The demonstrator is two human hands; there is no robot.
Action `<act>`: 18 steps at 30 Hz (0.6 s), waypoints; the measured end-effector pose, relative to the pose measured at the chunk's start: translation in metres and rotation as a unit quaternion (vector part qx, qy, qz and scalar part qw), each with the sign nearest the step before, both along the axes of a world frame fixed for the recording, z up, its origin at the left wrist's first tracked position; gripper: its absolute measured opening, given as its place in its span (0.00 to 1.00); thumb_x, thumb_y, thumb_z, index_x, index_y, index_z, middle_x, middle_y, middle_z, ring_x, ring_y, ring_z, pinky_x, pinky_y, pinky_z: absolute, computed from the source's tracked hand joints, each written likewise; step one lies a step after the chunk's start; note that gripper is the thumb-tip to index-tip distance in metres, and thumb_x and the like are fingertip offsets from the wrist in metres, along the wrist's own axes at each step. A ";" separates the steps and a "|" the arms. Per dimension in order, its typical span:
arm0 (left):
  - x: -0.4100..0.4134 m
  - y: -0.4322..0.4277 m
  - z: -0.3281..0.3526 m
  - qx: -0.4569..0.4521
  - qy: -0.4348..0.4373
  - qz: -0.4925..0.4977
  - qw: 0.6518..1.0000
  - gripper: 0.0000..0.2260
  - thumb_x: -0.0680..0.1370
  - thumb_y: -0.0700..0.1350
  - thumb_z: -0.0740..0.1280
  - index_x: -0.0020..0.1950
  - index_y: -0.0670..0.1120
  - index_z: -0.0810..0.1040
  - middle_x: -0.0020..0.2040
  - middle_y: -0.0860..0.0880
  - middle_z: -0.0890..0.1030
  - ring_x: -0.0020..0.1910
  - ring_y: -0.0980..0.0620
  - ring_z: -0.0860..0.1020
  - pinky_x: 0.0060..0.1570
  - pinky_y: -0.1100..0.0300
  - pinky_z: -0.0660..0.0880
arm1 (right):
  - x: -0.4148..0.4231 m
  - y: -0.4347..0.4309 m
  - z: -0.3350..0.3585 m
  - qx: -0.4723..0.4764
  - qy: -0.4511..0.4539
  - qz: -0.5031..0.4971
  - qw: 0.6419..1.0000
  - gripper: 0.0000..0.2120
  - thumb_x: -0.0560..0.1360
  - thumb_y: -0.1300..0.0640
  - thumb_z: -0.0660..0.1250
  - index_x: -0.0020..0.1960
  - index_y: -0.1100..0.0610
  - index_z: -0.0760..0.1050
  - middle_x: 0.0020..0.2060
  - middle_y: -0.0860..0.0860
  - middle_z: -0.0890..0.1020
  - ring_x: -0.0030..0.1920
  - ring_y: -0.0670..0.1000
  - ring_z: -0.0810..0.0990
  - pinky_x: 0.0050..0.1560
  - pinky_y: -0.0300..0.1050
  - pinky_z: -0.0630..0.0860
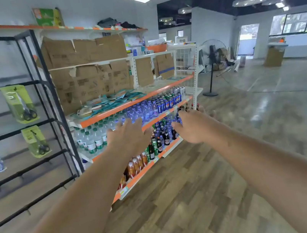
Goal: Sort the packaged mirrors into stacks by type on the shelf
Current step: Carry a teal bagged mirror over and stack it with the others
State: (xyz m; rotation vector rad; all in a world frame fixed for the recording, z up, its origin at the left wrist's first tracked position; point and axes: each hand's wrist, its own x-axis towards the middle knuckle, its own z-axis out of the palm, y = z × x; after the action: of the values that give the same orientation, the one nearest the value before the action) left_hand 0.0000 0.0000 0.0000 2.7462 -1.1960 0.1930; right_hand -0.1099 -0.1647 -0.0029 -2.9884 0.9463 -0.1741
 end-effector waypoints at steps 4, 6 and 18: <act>0.006 -0.032 -0.006 0.025 -0.015 0.009 1.000 0.27 0.80 0.63 0.45 0.75 0.53 0.56 0.75 0.44 0.60 0.73 0.41 0.61 0.67 0.37 0.61 | -0.002 -0.025 0.002 0.010 -0.011 -0.014 1.000 0.28 0.80 0.40 0.47 0.73 0.56 0.57 0.71 0.60 0.64 0.73 0.65 0.57 0.70 0.68 0.54; 0.010 -0.052 -0.010 0.029 -0.013 0.011 0.999 0.26 0.80 0.62 0.45 0.75 0.53 0.57 0.75 0.44 0.61 0.72 0.41 0.62 0.67 0.37 0.61 | 0.000 -0.042 0.002 0.025 -0.012 -0.013 1.000 0.27 0.80 0.41 0.48 0.74 0.55 0.55 0.73 0.59 0.62 0.74 0.65 0.54 0.70 0.68 0.53; 0.040 -0.171 -0.029 0.031 -0.006 0.048 0.998 0.28 0.79 0.63 0.45 0.75 0.52 0.56 0.75 0.44 0.60 0.73 0.41 0.60 0.69 0.36 0.59 | 0.027 -0.168 0.002 0.013 -0.009 -0.005 1.000 0.26 0.81 0.43 0.45 0.73 0.56 0.59 0.72 0.58 0.64 0.73 0.63 0.55 0.68 0.70 0.52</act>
State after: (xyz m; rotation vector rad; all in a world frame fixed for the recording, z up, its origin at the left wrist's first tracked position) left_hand 0.0395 -0.1714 -0.0289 2.8634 -1.0905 0.1871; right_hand -0.0826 -0.3327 -0.0011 -2.9539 0.9535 -0.1883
